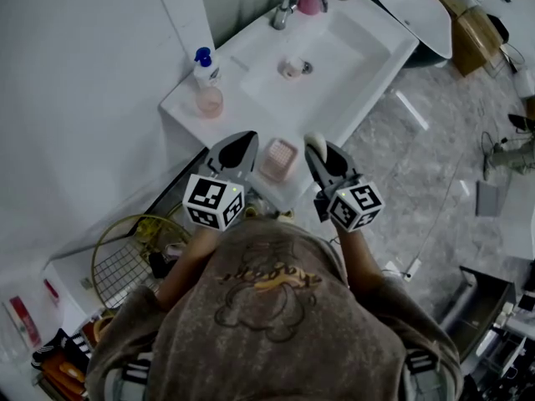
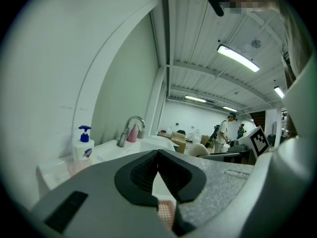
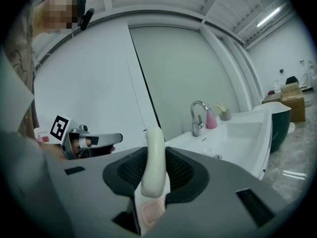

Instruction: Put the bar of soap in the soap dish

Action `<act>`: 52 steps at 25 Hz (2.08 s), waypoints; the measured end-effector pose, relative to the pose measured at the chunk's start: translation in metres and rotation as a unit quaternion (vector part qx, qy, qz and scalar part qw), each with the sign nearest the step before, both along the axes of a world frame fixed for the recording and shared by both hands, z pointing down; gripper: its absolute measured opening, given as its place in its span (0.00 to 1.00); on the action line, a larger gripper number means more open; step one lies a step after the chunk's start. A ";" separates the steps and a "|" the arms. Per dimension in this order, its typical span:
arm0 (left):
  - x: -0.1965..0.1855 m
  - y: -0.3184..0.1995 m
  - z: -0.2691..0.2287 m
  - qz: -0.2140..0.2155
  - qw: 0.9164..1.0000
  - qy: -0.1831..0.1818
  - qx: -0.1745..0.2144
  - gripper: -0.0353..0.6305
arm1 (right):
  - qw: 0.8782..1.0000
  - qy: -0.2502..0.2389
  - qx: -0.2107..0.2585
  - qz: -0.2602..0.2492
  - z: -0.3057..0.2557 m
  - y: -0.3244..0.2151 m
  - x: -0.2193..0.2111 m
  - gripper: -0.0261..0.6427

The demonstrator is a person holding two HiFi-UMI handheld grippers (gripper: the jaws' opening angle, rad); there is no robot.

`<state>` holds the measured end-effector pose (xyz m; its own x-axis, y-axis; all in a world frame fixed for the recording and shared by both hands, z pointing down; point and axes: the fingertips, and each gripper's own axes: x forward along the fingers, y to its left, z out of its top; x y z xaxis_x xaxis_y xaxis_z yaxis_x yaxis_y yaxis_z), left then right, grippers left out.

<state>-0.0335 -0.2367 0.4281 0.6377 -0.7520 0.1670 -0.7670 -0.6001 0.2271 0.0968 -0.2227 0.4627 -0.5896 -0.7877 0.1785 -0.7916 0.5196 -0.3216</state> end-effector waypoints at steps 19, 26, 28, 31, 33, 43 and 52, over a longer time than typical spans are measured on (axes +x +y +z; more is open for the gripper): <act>0.005 -0.015 0.012 -0.040 0.999 -0.012 -0.006 0.06 | 0.985 0.103 -0.066 -0.122 0.099 -0.039 -0.025 0.21; 0.000 -0.014 0.016 -0.051 0.998 -0.017 -0.012 0.06 | 0.975 0.133 -0.099 -0.152 0.133 -0.040 -0.035 0.21; -0.002 -0.013 0.017 -0.054 0.998 -0.018 -0.012 0.06 | 0.971 0.144 -0.107 -0.159 0.143 -0.040 -0.037 0.21; -0.006 -0.014 0.018 -0.059 0.998 -0.019 -0.013 0.06 | 0.965 0.158 -0.121 -0.172 0.155 -0.039 -0.041 0.21; -0.009 -0.015 0.020 -0.064 0.998 -0.021 -0.015 0.06 | 0.960 0.169 -0.129 -0.180 0.163 -0.038 -0.044 0.21; -0.022 -0.019 0.024 -0.080 0.996 -0.021 -0.019 0.06 | 0.938 0.224 -0.162 -0.210 0.190 -0.039 -0.055 0.21; -0.024 -0.019 0.026 -0.085 0.996 -0.020 -0.021 0.06 | 0.937 0.225 -0.165 -0.209 0.194 -0.043 -0.055 0.22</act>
